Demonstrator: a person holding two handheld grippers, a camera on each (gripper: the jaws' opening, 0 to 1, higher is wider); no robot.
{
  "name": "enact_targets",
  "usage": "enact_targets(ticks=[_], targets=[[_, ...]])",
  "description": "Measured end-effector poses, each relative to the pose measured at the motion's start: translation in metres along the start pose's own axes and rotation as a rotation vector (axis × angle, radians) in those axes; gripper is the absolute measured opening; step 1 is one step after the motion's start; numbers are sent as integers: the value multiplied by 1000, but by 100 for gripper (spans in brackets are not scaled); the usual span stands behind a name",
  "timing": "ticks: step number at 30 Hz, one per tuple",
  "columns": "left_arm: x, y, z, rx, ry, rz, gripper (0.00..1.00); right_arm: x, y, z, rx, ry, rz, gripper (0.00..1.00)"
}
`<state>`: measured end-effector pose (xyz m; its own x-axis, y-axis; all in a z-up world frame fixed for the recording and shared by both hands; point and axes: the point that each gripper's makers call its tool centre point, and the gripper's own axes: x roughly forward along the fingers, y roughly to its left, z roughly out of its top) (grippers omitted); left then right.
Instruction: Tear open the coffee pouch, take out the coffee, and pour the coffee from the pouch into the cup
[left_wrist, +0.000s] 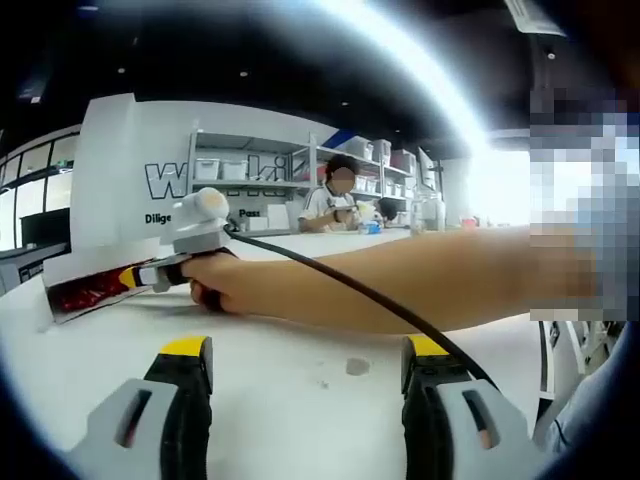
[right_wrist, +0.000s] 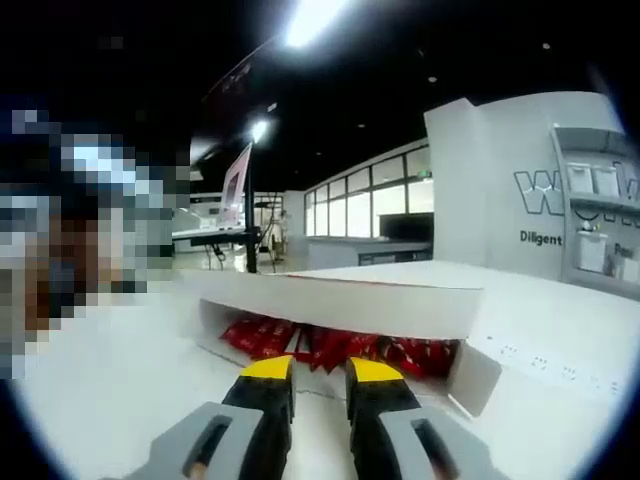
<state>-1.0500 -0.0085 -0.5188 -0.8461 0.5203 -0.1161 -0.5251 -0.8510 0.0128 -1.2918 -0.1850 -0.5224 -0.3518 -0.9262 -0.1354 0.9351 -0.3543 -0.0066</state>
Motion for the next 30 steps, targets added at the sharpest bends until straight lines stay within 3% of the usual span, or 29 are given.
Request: enact_targets(ticks=[30], targets=[[-1,-3,0,7,1,-9,78,13,-13,-4,-6,31,-31,13]])
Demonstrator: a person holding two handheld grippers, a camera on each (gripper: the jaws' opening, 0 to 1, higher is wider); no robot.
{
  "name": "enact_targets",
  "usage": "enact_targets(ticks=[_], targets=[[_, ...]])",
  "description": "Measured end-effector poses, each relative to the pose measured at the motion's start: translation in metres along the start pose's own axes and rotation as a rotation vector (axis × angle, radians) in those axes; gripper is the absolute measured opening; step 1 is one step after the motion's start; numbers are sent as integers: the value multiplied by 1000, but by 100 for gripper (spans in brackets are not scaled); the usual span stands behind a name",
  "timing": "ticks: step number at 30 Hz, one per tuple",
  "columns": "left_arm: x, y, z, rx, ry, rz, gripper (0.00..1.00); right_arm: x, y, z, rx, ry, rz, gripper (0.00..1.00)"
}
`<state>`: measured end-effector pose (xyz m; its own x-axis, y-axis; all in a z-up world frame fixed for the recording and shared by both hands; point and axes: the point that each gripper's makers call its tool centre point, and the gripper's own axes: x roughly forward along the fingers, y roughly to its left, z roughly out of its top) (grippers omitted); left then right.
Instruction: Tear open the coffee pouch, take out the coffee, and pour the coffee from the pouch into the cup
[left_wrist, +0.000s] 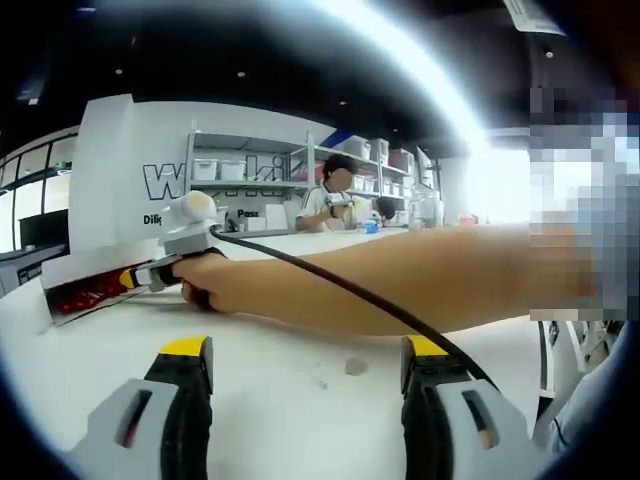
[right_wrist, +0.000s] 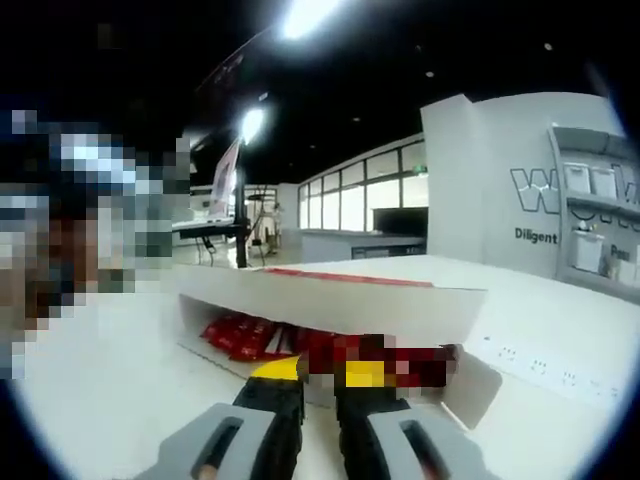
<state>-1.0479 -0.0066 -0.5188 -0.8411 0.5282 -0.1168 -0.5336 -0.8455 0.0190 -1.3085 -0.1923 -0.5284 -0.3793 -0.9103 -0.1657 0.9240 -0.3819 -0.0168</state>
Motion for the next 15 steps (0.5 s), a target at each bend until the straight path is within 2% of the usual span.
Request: enact_targets(ticks=[15], targets=[[0,0,0,4,-1,-2,78,7,-4,2,41,-1,-13,13]])
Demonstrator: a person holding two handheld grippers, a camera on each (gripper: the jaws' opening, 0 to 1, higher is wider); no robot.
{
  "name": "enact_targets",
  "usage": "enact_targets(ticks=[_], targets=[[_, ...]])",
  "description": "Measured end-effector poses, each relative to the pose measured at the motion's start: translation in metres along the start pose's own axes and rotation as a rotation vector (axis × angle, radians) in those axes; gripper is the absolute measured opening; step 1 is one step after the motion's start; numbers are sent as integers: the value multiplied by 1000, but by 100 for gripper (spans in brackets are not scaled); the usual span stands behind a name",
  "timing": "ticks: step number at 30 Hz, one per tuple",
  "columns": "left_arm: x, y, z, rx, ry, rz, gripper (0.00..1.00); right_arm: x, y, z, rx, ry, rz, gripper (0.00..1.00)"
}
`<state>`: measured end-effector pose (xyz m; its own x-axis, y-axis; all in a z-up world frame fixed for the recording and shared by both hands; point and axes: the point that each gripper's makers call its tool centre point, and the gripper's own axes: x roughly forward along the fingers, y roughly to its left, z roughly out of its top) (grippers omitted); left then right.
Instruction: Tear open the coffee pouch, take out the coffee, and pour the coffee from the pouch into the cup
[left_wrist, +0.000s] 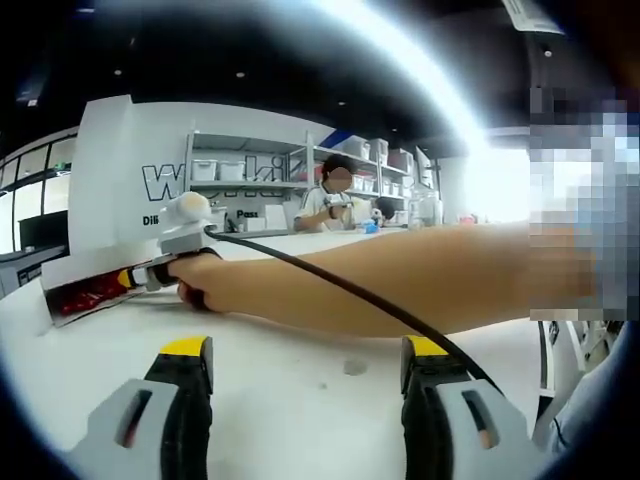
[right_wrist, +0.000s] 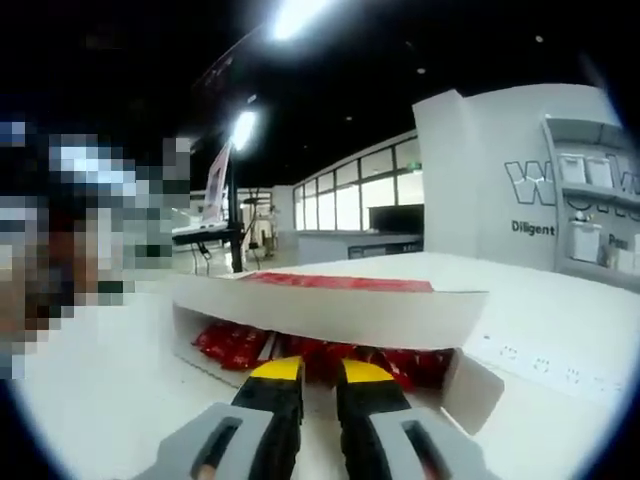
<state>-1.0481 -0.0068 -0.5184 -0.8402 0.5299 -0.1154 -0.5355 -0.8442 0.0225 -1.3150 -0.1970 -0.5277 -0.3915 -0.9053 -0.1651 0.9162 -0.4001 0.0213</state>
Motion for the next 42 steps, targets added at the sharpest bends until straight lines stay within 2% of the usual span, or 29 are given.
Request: enact_targets(ticks=[6,26,42], targets=[[0,0,0,2,1,0,78,4,-3,-4,17,28,-6,12],[1,0,-1,5,9,-2,78,7,-5,1,62,9,3,6],[3,1,-4,-1,23,1,78,0,-1,-1,43,12,-8,3]])
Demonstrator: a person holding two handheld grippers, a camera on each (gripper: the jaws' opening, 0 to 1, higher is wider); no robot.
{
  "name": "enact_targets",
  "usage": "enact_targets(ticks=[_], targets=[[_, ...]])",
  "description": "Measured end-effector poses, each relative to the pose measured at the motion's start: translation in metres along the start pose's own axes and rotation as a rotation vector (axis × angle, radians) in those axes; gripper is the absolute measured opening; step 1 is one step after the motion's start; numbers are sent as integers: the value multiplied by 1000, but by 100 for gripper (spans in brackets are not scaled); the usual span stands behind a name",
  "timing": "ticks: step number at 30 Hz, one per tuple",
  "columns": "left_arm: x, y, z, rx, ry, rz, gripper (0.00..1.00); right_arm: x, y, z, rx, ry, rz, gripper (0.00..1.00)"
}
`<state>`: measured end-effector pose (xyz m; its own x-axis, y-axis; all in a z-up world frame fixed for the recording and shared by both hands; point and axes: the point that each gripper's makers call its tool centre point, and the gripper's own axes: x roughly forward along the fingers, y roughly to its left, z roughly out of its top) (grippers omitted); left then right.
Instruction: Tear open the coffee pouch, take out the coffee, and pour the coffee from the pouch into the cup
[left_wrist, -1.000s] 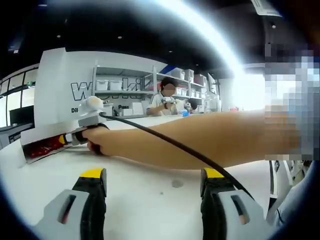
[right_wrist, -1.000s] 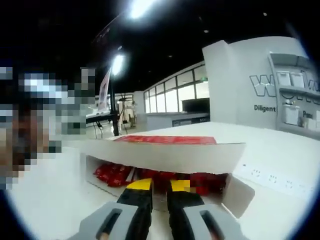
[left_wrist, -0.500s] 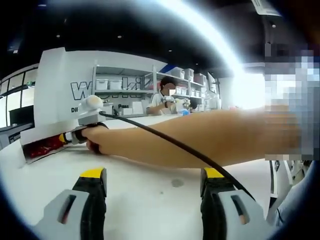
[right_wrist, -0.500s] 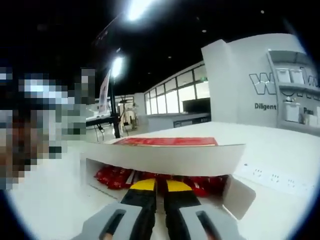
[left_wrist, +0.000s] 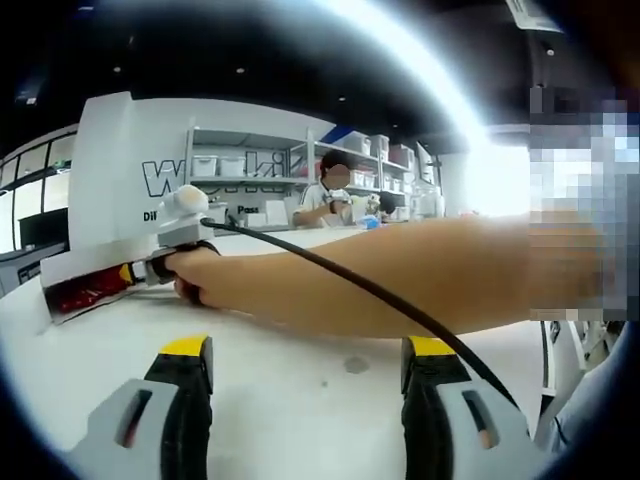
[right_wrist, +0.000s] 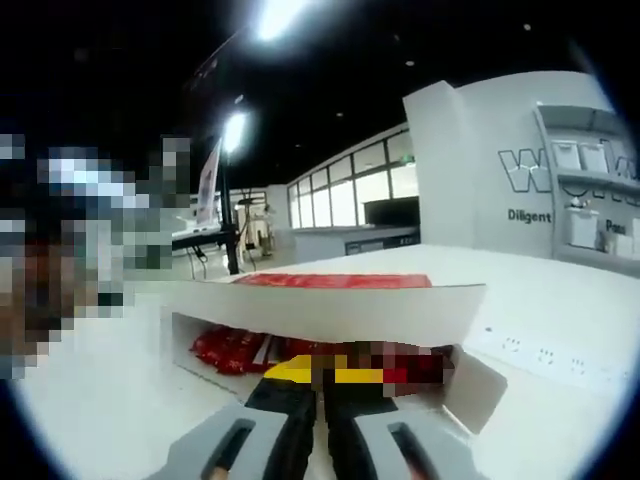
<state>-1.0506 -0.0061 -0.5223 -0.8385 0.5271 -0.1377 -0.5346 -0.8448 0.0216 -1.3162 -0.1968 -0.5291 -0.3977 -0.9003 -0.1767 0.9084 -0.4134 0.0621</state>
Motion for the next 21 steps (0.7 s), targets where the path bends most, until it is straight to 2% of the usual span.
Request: enact_targets(ticks=[21], targets=[[0,-2,-2,-6,4,-13,78,-4,0,-1,-27,2,9,3]])
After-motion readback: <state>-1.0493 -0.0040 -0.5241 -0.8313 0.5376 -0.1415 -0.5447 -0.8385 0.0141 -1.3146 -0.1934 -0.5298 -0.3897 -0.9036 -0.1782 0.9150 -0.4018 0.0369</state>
